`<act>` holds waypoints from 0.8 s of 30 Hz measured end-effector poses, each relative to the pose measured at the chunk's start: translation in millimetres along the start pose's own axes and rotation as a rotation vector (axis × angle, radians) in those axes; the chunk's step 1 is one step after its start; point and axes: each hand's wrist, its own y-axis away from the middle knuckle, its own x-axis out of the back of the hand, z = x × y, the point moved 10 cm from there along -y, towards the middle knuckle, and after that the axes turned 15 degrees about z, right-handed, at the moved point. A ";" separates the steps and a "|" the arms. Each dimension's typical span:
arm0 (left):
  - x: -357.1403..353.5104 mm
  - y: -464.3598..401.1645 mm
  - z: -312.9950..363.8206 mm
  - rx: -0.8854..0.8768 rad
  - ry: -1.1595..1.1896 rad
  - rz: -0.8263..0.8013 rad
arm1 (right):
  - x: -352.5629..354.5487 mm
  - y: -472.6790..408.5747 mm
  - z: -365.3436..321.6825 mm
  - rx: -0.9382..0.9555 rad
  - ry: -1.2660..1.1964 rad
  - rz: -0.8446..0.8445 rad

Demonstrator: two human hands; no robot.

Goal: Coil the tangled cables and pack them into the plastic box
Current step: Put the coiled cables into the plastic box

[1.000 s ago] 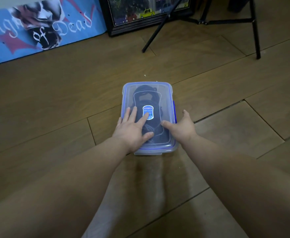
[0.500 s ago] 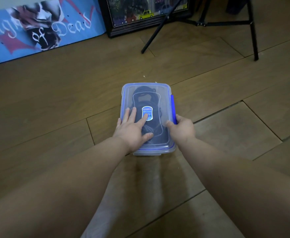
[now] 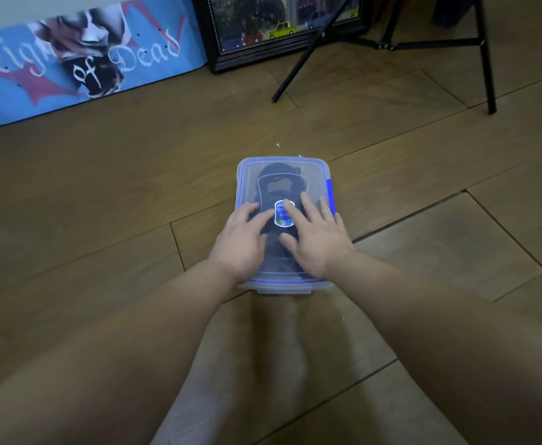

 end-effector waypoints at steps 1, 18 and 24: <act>7.1 -1.5 -4.7 0.025 0.037 0.070 | -4.6 0.0 1.1 -0.001 0.025 -0.040; 1.6 8.3 -74.3 0.819 0.444 0.113 | -11.6 -1.0 -0.6 -0.017 0.123 -0.150; -2.2 7.4 -72.8 0.772 0.523 0.164 | -12.6 -0.9 -1.6 -0.018 0.108 -0.157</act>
